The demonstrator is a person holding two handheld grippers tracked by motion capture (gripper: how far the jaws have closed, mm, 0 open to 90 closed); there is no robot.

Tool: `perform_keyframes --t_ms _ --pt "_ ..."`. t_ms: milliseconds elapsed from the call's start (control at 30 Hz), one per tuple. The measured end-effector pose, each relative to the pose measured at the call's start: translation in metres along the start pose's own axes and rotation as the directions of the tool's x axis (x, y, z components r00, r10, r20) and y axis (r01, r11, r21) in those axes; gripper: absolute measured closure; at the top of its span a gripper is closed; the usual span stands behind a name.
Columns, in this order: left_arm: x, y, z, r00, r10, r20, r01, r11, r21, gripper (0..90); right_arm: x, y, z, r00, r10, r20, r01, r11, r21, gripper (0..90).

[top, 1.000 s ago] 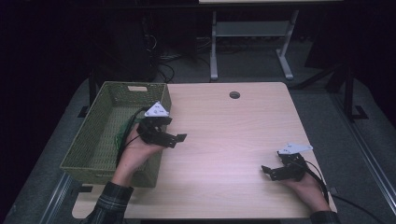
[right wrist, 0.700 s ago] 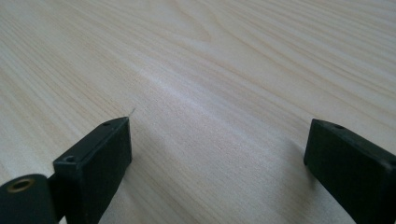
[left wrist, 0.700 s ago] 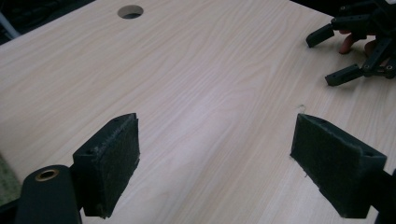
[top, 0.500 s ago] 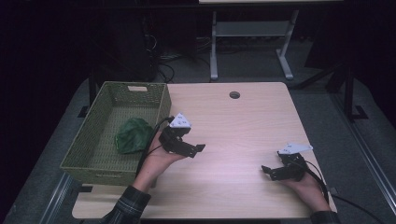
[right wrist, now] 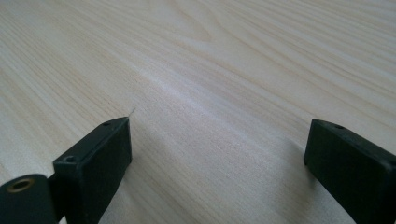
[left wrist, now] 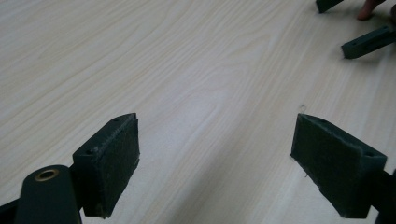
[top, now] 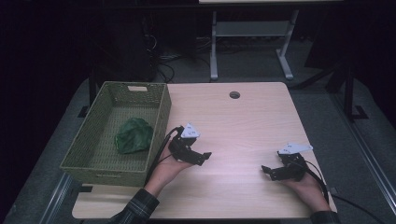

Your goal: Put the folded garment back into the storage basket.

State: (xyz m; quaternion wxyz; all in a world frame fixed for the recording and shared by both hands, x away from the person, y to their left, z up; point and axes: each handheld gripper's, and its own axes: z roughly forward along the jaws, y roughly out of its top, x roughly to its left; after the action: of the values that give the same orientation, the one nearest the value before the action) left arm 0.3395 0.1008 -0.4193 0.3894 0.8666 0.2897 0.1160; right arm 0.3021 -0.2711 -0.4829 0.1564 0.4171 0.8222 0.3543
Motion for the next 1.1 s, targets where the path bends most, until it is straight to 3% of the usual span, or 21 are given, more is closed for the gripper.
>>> perform_keyframes --t_ms 200,633,767,867,1100 --pt "0.002 -0.011 0.013 0.9999 -0.010 -0.006 0.010 0.9999 0.013 13.8 0.000 0.000 0.000 1.0000 -0.001 0.000 0.001 1.000 -0.001 7.3" --pt "0.005 -0.033 0.041 0.9996 -0.011 -0.026 0.013 0.9944 0.105 12.7 0.000 0.000 0.000 1.0000 -0.003 -0.001 0.003 1.000 -0.002 7.3" --pt "0.005 -0.036 0.042 0.9993 0.009 -0.037 -0.006 0.9969 0.078 12.6 0.000 0.000 0.000 1.0000 -0.002 -0.001 0.002 1.000 -0.002 7.3" --pt "0.005 -0.042 0.042 0.9995 0.010 -0.030 -0.009 0.9995 0.030 12.6 0.000 0.000 0.000 1.0000 -0.003 -0.001 0.003 1.000 -0.001 7.3" --pt "0.004 -0.042 0.042 0.9995 0.020 -0.023 -0.019 0.9992 0.034 12.7 0.000 0.000 0.000 1.0000 -0.006 -0.001 0.006 1.000 -0.002 7.3"
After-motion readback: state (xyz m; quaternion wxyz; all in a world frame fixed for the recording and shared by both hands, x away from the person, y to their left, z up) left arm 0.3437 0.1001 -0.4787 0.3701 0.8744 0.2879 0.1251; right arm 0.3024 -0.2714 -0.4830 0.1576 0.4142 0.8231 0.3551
